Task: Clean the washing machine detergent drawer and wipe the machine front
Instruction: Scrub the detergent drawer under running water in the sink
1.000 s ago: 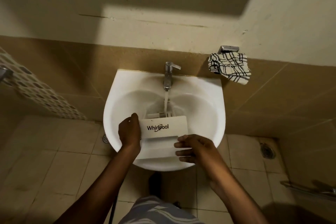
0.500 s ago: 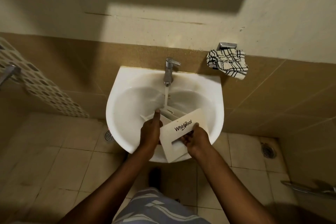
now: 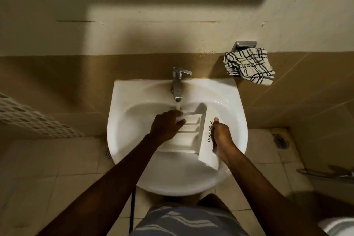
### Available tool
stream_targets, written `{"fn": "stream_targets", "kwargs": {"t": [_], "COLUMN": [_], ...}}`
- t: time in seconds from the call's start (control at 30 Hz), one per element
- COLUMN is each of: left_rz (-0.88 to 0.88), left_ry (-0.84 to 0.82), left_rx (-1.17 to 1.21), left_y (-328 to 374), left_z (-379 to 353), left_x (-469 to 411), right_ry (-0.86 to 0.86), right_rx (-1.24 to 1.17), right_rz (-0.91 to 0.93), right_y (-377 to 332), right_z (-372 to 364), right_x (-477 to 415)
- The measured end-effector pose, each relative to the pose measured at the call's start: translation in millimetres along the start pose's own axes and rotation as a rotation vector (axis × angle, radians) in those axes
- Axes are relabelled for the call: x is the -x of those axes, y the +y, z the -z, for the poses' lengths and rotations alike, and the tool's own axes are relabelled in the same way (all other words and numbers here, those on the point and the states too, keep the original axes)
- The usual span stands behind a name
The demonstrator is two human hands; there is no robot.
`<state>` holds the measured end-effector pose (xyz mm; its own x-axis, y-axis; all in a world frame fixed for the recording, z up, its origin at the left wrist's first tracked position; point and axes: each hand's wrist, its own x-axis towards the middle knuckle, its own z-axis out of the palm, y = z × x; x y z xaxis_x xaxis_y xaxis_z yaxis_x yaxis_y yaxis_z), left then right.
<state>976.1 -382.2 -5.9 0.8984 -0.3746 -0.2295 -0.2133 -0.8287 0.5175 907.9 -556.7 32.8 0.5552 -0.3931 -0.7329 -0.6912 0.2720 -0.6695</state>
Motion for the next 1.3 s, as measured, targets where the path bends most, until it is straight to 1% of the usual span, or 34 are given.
{"fn": "stream_targets", "kwargs": {"t": [0.13,0.2,0.3,0.43,0.47,0.53,0.6,0.63,0.67,0.77,0.87,0.93,1.03,1.13,1.17,1.23,1.3], "left_rz": [-0.019,0.028,0.073,0.144,0.131,0.120,0.149,0.165,0.163,0.123,0.151,0.144,0.205,0.089,0.084,0.148,0.159], "left_ry": [-0.049,-0.098,-0.172,-0.118,-0.125,-0.229,-0.359,-0.390,-0.391,-0.296,-0.244,-0.258,-0.349,-0.382,-0.375,-0.335,-0.283], "left_rx": [-0.137,-0.036,0.148,0.309,0.328,0.246,0.151,0.132,0.136,0.178,0.250,0.298,0.220,0.176,0.174,0.187,0.234], "left_y": [-9.5,-14.6,-15.0,-14.3,-17.0,-29.7,-45.1,-50.6,-51.8,-33.9,-13.1,-13.9,-30.7,-38.1,-35.1,-20.2,-7.9], "left_z": [2.7,2.7,3.4,6.5,9.1,14.7,21.7,23.6,24.3,22.2,24.4,28.9,36.7,38.9,36.1,33.0,30.5], "left_x": [-20.7,-26.5,-38.0,-45.3,-45.5,-45.4,-42.3,-40.6,-38.9,-42.4,-49.6,-48.8,-42.7,-41.6,-43.5,-47.2,-50.7], "right_ry": [0.056,0.070,0.029,-0.045,-0.061,-0.080,-0.095,-0.090,-0.081,-0.073,-0.084,-0.083,-0.065,-0.030,-0.030,-0.039,-0.058], "right_rx": [0.165,0.233,0.246,0.235,0.237,0.242,0.235,0.230,0.228,0.231,0.246,0.219,0.212,0.219,0.229,0.248,0.271], "right_rz": [0.089,0.119,0.126,0.087,0.073,0.047,0.017,0.009,0.006,0.022,0.035,0.019,0.010,0.057,0.077,0.105,0.098], "right_y": [-2.7,-3.8,-11.3,-31.1,-35.4,-43.9,-47.8,-48.1,-46.8,-42.3,-44.3,-48.2,-50.4,-50.6,-50.5,-49.9,-51.0], "right_z": [-11.8,-18.1,-33.3,-45.0,-44.5,-39.0,-31.6,-28.7,-27.3,-35.6,-46.4,-44.2,-29.8,-26.1,-29.4,-38.8,-47.0], "right_x": [-23.1,-31.3,-40.3,-38.8,-39.9,-42.3,-46.2,-46.5,-46.7,-43.9,-40.9,-42.5,-48.5,-46.7,-45.4,-42.8,-38.9]}}
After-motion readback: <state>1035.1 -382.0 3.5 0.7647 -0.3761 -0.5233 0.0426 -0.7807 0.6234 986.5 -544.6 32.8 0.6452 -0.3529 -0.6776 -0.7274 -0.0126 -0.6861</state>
